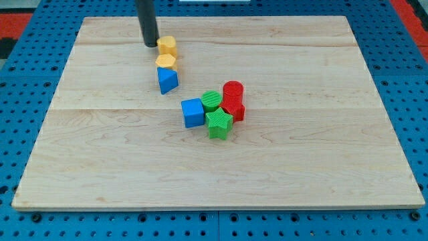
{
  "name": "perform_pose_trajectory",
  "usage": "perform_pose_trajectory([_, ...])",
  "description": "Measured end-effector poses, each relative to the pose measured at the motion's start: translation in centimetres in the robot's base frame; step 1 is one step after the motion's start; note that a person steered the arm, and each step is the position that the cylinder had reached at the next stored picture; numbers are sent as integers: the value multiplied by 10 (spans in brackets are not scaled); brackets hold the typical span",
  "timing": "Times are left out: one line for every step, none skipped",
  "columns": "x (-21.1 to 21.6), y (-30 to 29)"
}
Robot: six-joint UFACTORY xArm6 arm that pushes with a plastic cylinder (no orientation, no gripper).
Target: Move the blue cube near the bottom to the blue triangle
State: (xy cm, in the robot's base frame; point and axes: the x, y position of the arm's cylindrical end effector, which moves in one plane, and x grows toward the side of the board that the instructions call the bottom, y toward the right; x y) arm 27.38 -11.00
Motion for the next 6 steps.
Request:
perform_pose_trajectory([1,26])
perform_pose_trajectory([1,-10])
perform_pose_trajectory([16,-68])
perform_pose_trajectory([72,-78])
perform_pose_trajectory([148,-52])
perform_pose_trajectory([173,-1])
